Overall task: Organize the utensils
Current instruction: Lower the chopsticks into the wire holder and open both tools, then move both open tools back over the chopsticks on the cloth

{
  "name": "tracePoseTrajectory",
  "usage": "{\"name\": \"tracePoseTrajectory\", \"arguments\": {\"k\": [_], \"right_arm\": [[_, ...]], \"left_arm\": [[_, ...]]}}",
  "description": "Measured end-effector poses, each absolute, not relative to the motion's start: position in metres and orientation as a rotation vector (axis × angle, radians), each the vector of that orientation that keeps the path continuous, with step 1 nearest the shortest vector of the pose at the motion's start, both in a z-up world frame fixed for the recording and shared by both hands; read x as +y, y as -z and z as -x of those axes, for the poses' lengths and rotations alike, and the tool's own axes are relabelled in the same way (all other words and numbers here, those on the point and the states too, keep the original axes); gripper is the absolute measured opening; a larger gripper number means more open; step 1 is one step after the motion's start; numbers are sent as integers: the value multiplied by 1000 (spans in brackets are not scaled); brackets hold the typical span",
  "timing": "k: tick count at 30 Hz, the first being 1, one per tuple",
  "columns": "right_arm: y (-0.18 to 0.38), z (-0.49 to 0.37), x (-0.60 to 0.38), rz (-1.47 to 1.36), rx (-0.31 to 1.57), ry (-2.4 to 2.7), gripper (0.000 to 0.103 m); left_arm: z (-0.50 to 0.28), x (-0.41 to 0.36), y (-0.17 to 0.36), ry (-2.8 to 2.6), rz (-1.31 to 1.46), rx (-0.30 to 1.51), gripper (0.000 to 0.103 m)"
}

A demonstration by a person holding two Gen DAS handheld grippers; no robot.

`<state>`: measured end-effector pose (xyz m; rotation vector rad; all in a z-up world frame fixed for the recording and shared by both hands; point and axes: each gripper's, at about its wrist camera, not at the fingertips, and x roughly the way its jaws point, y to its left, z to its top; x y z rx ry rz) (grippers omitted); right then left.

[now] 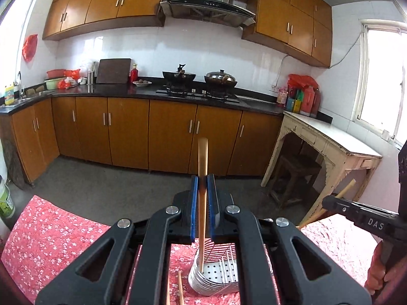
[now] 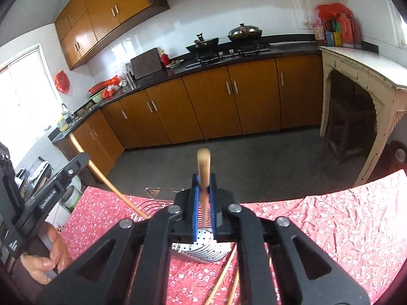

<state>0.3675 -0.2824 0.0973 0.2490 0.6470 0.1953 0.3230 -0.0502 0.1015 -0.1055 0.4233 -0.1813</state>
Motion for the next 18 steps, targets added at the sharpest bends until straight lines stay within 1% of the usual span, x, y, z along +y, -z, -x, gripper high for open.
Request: {"name": "tracePoseTrajectory", "arguments": {"k": [1,2,3,4,5,6,12,15,18], "right_arm": [[-98,-367,-285,-248,640,-184,12],[-99,-365,-286,-247,635,-174,16],[-100,-363,-287,-249,626,-165,21],[-101,-360,-289,-255,615,-156,26],[-103,-357,-291,-260,605,-145,28],[-105,-353,-293,-261,591,-131,30],[-119,-321,-300,-240,504,-69,36],[-120,-297,-305,-239,476,-52,37],[-108,-272,-313,-234,476,-27,37]], "left_arm": [[-323,-51,-103,180,107,426,11],[-322,-50,-104,175,110,428,18],[-320,-47,-106,161,114,423,33],[-318,-46,-108,151,116,416,40],[-316,-43,-110,140,115,405,46],[-313,-41,-112,131,111,397,46],[-294,-23,-121,114,114,384,47],[-281,-12,-120,99,106,388,47],[-263,2,-111,84,103,409,48]]}}
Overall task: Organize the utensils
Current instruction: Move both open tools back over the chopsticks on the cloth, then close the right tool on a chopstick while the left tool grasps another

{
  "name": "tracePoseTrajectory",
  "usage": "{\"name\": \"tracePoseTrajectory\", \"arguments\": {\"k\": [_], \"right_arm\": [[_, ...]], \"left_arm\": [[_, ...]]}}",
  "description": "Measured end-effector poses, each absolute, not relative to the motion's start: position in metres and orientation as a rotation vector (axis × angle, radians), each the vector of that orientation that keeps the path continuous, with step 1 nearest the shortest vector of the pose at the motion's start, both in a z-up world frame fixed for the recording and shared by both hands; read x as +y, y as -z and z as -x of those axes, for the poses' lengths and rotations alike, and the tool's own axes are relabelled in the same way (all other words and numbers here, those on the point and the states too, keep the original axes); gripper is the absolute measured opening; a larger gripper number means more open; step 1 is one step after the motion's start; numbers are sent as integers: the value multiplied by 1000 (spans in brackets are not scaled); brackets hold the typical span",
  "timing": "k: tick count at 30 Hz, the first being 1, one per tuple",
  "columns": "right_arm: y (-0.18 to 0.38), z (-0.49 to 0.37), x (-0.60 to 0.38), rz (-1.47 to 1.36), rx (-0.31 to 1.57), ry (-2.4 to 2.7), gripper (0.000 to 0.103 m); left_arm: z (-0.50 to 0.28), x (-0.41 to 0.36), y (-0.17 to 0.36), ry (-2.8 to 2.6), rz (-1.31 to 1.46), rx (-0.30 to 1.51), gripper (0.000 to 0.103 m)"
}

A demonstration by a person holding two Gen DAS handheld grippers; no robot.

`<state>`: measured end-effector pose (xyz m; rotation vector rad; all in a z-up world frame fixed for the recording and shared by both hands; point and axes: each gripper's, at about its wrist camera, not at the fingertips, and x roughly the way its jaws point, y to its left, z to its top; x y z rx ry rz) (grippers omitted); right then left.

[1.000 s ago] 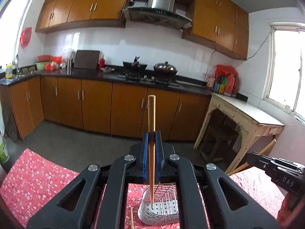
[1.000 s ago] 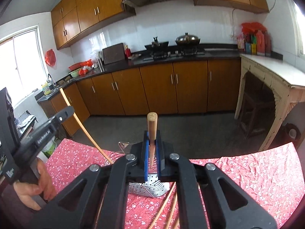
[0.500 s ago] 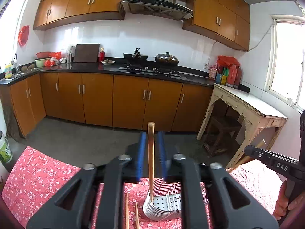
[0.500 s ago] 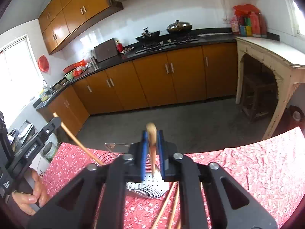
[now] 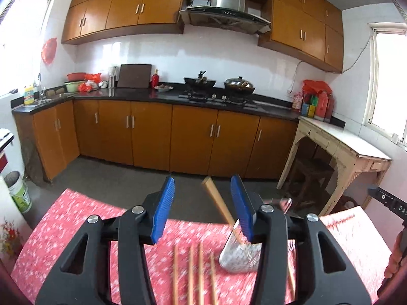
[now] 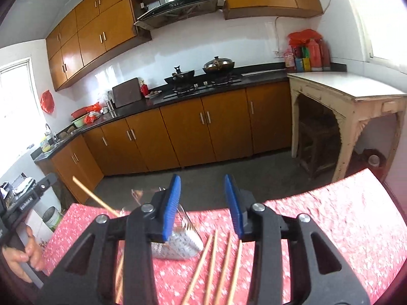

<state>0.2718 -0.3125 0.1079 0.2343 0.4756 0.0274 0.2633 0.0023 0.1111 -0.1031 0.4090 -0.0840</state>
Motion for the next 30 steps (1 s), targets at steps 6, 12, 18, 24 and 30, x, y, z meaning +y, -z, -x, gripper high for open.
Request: {"name": "tracePoseTrajectory", "arguments": {"k": [6,12,18,24,30], "right_arm": [[-40,-238,-325,-235,591,32,37],[45,-226,-314,-256,787,14,30],[90,-222,-293,-207,887,13,29],[105,-222,-287,-155,911,38,25],[107,-220,-298,-164,898,105,8]], "left_arm": [[-224,30,-61,67,70,497,53],[-202,39,-3,48,19,597,53],[-189,42,40,63,23,682,53],[-182,40,59,90,37,725,53],[-184,33,70,120,33,760,49]]}}
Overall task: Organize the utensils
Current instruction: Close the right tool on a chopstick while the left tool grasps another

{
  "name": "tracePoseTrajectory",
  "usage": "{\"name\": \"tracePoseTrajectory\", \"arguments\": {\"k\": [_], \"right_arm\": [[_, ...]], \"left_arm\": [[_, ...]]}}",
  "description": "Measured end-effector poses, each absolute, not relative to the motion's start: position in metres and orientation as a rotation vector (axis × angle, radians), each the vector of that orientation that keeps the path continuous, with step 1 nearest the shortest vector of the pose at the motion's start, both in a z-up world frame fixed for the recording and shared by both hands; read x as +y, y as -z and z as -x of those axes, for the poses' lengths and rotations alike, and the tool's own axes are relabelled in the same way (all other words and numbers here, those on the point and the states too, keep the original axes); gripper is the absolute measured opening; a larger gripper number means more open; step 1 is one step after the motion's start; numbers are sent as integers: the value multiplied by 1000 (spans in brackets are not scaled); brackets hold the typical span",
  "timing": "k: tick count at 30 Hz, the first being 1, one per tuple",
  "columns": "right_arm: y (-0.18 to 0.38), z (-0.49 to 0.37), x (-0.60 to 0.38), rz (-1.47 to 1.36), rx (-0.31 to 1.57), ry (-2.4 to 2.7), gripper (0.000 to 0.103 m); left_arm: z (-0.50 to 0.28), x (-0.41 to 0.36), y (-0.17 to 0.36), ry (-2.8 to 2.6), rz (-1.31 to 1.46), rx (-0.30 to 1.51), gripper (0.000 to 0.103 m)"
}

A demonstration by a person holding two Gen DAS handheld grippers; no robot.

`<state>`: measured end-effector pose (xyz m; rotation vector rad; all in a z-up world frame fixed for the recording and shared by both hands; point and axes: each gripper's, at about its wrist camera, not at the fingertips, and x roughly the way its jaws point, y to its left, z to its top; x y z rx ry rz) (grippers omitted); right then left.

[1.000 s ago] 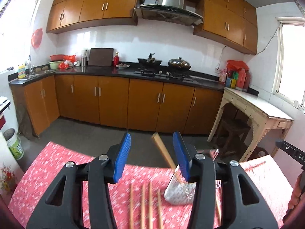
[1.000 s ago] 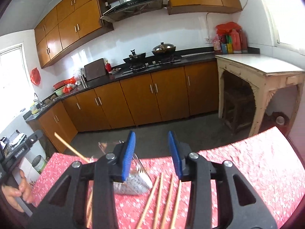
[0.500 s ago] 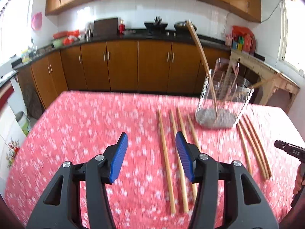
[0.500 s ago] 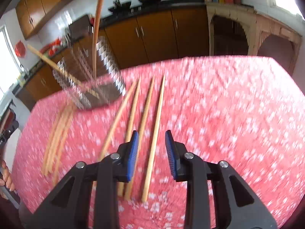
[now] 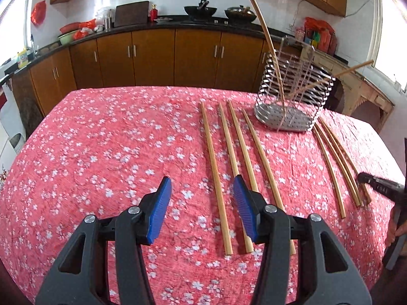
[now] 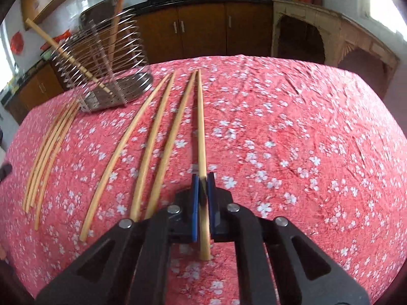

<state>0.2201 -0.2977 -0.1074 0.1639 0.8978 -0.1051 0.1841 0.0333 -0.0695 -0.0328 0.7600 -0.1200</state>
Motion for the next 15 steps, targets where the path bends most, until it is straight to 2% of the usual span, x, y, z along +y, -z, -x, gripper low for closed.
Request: {"name": "tracePoseTrajectory", "arguments": {"k": [13,15], "right_arm": [[109,-218,-318,-206,891,159,8],[110,-219,-317,-205,890,158,8]], "left_arm": [[-192,12,97,149,-35,866,30],[-193,8,102,156,-44,884,24]]}}
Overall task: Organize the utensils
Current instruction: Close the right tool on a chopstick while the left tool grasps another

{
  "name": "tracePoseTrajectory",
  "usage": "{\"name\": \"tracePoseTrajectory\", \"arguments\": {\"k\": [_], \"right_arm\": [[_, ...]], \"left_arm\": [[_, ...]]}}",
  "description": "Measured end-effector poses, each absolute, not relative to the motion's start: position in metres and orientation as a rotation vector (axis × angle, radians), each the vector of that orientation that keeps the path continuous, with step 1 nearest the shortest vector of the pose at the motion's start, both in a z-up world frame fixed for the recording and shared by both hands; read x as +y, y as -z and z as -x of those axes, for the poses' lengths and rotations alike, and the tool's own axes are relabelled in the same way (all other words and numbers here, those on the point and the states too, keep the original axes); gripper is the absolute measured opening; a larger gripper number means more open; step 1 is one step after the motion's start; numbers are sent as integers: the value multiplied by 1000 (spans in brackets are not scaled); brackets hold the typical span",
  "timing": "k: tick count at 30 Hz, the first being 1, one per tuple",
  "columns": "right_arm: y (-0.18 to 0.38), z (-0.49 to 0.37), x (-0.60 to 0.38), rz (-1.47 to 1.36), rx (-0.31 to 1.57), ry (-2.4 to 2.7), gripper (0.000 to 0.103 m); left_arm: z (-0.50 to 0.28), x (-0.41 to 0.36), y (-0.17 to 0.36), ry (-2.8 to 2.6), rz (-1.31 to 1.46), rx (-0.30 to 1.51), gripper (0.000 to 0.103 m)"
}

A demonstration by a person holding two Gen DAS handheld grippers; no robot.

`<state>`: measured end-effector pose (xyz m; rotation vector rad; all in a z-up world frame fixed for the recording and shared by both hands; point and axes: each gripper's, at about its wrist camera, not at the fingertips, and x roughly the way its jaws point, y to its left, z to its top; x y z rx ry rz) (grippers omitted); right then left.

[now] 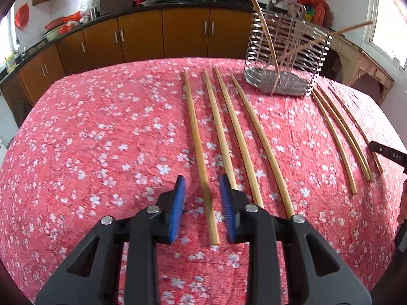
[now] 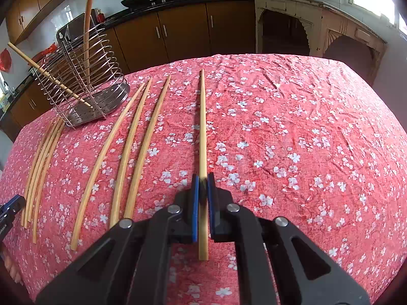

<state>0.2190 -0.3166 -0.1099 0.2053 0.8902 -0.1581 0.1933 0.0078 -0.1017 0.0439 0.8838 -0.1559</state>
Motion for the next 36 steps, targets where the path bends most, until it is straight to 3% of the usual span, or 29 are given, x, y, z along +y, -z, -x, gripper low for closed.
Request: {"name": "tracePoseTrajectory", "arguments": {"k": [6,36], "right_arm": [[112,-218,-314,-202,884,153,8],[110,-183,-311,-223,876,144,8]], "left_arm": [[-203,12,103,109,-43,887,8],[-206,34,103,64,-13,885,9]]}}
